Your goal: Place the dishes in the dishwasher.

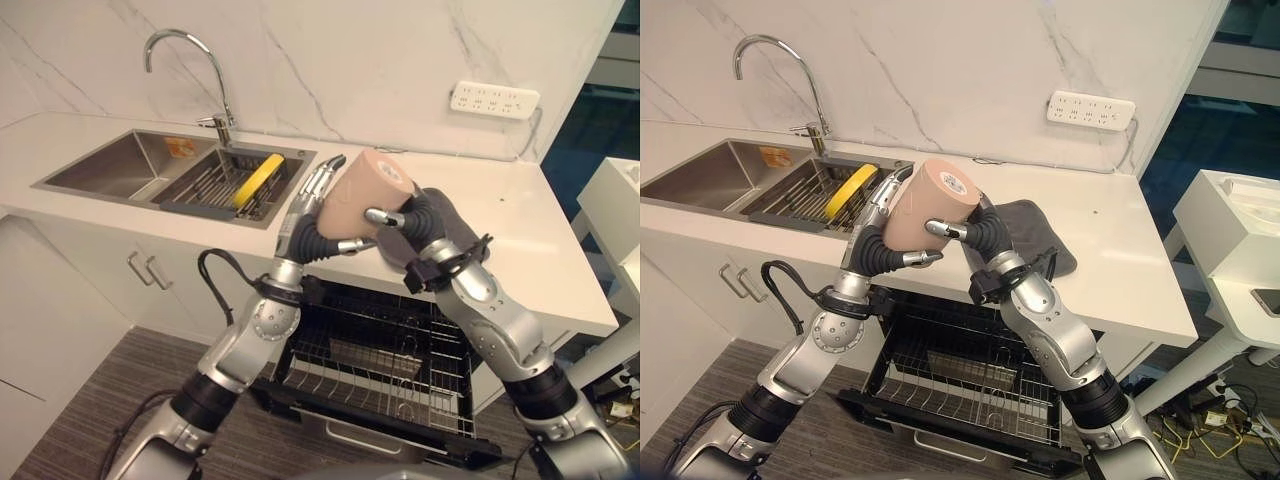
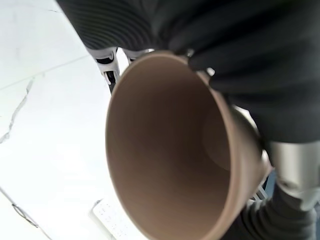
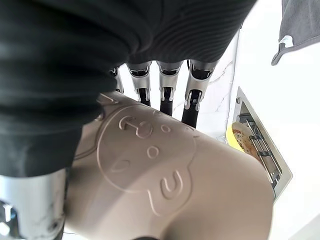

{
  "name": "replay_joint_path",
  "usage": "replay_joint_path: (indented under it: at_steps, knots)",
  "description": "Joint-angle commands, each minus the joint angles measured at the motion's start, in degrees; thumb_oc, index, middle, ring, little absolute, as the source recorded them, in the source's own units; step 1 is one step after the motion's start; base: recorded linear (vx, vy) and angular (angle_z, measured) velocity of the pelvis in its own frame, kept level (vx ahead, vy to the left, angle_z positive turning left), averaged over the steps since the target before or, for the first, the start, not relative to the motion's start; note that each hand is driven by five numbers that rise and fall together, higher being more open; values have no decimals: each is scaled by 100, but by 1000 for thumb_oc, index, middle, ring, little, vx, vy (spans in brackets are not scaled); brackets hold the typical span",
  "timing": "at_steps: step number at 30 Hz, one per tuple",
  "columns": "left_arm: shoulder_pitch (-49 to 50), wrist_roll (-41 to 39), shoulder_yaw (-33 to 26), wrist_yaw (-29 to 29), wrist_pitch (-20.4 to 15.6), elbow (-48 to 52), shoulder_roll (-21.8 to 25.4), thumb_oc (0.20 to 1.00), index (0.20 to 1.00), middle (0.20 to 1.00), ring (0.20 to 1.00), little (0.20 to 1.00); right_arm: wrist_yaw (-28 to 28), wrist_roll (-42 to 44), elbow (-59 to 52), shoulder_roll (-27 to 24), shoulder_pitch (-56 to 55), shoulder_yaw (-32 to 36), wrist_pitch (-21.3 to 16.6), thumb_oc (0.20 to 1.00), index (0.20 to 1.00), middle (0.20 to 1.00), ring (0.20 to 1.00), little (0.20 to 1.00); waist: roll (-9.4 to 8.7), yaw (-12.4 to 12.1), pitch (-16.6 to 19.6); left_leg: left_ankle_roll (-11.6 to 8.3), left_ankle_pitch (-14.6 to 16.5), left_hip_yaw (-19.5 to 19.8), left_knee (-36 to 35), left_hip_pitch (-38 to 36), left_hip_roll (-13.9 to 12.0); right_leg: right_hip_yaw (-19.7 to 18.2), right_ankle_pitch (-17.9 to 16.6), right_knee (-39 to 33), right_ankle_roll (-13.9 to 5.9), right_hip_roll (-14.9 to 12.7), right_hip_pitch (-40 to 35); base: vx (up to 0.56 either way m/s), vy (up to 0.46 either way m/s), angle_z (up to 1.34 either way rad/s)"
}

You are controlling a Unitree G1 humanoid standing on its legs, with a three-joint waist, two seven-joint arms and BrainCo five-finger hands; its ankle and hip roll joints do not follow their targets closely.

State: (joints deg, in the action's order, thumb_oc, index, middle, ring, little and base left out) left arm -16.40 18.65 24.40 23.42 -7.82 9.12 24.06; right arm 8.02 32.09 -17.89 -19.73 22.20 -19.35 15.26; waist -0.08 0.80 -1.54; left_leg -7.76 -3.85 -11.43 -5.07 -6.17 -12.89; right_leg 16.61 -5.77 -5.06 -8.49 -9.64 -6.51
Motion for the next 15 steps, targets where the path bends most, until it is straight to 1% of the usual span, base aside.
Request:
replay_joint_path:
  at_steps: [1, 4, 10, 11, 13, 15]
  knots:
    - [-611, -260, -153, 137, -14, 106, 126, 1000, 1000, 1000, 1000, 1000, 38, -152, -205, 108, 752, 328, -621, 200, 200, 200, 200, 200, -127, -110, -168, 84, 406, -58, 7, -262, -18, -74, 444, 6, -93, -300, -263, 0, 0, 0]
    - [-509, -448, -263, 109, -108, 113, 138, 1000, 1000, 1000, 1000, 1000, 147, -60, -204, 28, 662, 480, -655, 200, 200, 200, 200, 200, -122, -111, -163, 83, 409, -45, 7, -260, -14, -71, 449, 6, -86, -295, -263, 0, 0, 0]
    - [-251, -628, -508, 24, -82, 290, 197, 1000, 1000, 1000, 1000, 1000, 303, -101, -247, -153, 394, 842, -929, 200, 200, 200, 200, 200, -110, -120, -193, 82, 420, -20, 7, -239, -8, -57, 453, 6, -91, -292, -253, 0, 0, 0]
    - [-127, -672, -607, -23, -85, 301, 248, 1000, 1000, 1000, 1000, 1000, 359, -111, -257, -229, 286, 989, -1001, 200, 200, 200, 200, 200, -107, -113, -202, 85, 414, -17, 7, -233, -9, -67, 448, 6, -85, -291, -243, 0, 0, 0]
    - [-11, -715, -685, -21, -147, 303, 281, 1000, 1000, 1000, 1000, 1000, 404, -138, -209, -296, 205, 1116, -1086, 200, 200, 200, 200, 200, -98, -121, -211, 74, 466, -16, 7, -258, -17, -64, 497, 6, -93, -288, -269, 0, 0, 0]
    - [72, -761, -748, -34, -178, 327, 301, 1000, 1000, 1000, 1000, 1000, 441, -177, -182, -315, 142, 1184, -1132, 200, 200, 200, 200, 200, -94, -132, -226, 83, 416, -11, 7, -237, -13, -53, 451, 6, -78, -290, -250, -20, 3, 0]
